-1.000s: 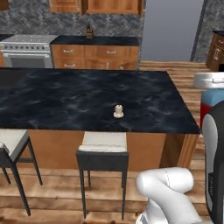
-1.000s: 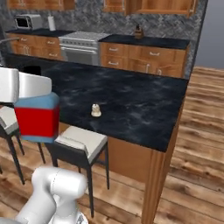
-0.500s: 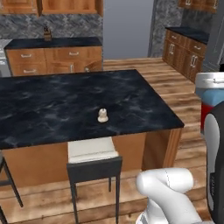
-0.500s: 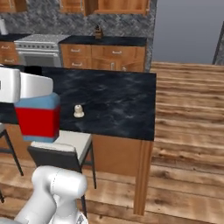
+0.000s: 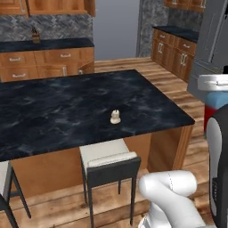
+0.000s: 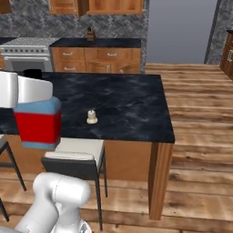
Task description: Get the candle and the liquor from the cabinet and move them to the dining counter.
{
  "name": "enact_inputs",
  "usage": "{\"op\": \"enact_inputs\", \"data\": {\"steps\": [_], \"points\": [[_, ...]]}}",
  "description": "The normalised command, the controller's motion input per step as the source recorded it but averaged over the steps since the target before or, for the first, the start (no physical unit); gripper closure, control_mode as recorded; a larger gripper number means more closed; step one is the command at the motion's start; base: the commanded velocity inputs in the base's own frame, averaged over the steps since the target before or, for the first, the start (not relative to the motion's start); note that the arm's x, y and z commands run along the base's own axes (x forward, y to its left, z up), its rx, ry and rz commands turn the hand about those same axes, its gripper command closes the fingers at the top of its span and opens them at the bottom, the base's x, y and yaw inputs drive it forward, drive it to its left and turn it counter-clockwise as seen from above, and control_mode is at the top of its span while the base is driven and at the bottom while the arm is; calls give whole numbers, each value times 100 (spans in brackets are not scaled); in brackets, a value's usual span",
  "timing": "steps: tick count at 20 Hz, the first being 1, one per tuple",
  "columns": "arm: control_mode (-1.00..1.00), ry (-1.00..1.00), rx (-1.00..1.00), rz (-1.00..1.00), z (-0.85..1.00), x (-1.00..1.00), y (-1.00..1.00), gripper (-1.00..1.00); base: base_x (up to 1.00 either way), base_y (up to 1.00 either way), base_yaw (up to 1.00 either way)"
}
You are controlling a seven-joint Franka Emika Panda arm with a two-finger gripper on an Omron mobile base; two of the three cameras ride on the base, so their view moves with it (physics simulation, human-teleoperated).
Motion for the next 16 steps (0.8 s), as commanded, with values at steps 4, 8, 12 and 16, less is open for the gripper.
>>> {"op": "enact_inputs", "data": {"steps": [4, 8, 12, 16], "points": [[100, 0, 0, 0, 0, 0, 0, 100, 41, 29, 4], [100, 0, 0, 0, 0, 0, 0, 100, 59, 7, 9], [100, 0, 0, 0, 0, 0, 0, 100, 62, 0, 9], [100, 0, 0, 0, 0, 0, 0, 100, 54, -3, 14]]}}
